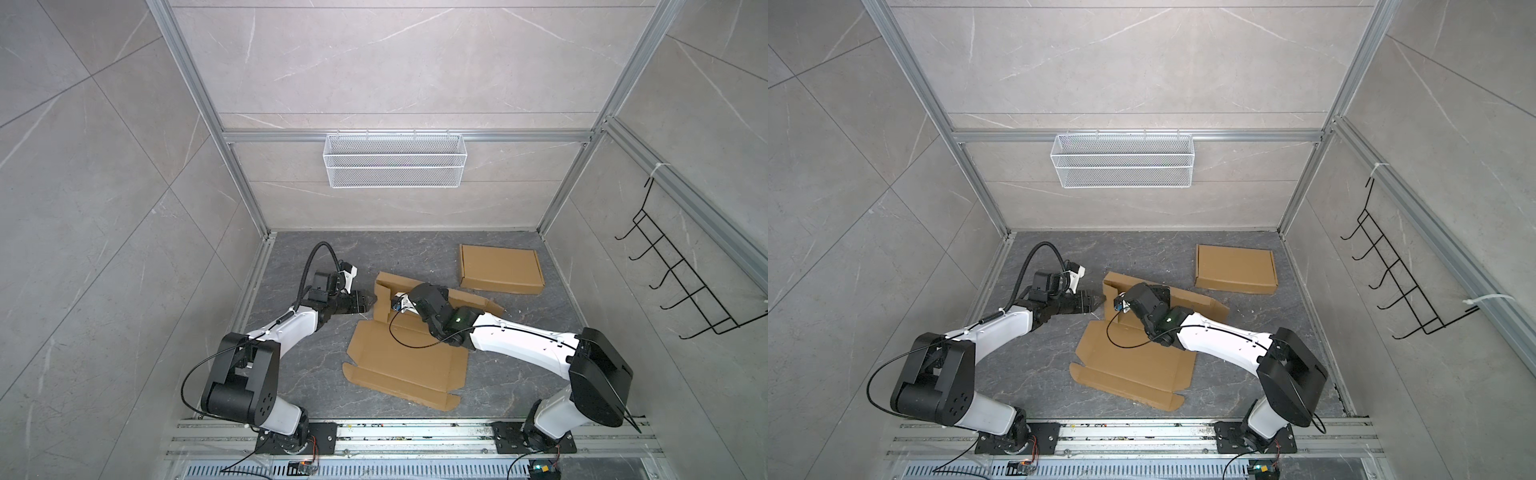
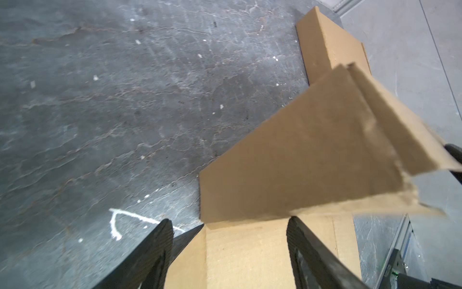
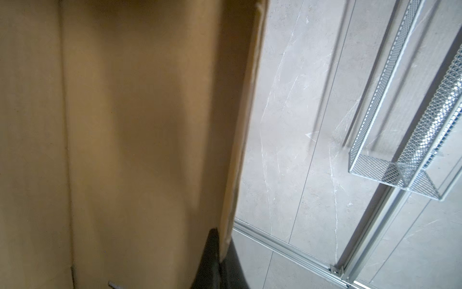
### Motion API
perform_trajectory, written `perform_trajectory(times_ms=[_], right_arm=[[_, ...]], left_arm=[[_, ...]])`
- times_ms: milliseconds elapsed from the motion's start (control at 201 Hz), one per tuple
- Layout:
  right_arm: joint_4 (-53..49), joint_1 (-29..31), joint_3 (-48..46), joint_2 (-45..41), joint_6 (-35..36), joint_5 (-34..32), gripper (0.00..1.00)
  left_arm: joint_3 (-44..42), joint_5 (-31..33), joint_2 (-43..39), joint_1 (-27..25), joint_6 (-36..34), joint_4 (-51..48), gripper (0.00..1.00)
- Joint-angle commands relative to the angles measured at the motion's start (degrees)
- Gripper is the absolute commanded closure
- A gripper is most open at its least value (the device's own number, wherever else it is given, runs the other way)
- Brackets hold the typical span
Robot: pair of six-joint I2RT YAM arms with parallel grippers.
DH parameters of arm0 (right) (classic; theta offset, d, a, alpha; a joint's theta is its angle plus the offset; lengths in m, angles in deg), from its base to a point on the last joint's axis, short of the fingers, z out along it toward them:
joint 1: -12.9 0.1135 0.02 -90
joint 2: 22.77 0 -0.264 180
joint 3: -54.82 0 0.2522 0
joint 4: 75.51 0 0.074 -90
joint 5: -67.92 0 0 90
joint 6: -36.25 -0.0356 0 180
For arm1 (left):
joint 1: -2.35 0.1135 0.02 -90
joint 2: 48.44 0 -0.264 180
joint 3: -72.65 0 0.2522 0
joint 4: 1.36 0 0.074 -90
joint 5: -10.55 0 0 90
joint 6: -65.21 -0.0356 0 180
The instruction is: Fold the paper box
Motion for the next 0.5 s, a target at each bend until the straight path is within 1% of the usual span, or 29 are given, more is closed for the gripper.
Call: perform_trajectory(times_ms=[0, 119, 269, 333, 418, 498], right_arm=[[-3.8, 1.2, -1.1, 1.3, 1.3, 2.2, 1.0], [-4.4, 1.3, -1.5, 1.0, 1.0, 2.2, 1.0], [-4.3, 1.4, -1.5, 1.0, 1.0, 2.5, 1.0], [-4.3, 1.4, -1.3, 1.1, 1.0, 2.7, 1.0], [-4.3, 1.4, -1.1, 1.3, 1.2, 2.8, 1.0], [-4.6, 1.4, -0.7, 1.5, 1.3, 2.9, 1.0]], left_arm=[[0.2, 1.7, 1.3, -0.7, -1.4, 6.4, 0.25], [-0.3, 2.7, 1.5, -0.7, -1.8, 8.5, 0.26], [-2.0, 4.3, 2.4, -1.0, -2.8, 14.3, 0.27], [-2.5, 5.1, 2.9, -1.1, -3.4, 16.7, 0.3], [-3.3, 7.9, 3.3, -1.8, -4.3, 19.4, 0.33], [-4.5, 10.7, 3.7, -2.5, -3.7, 22.3, 0.38]])
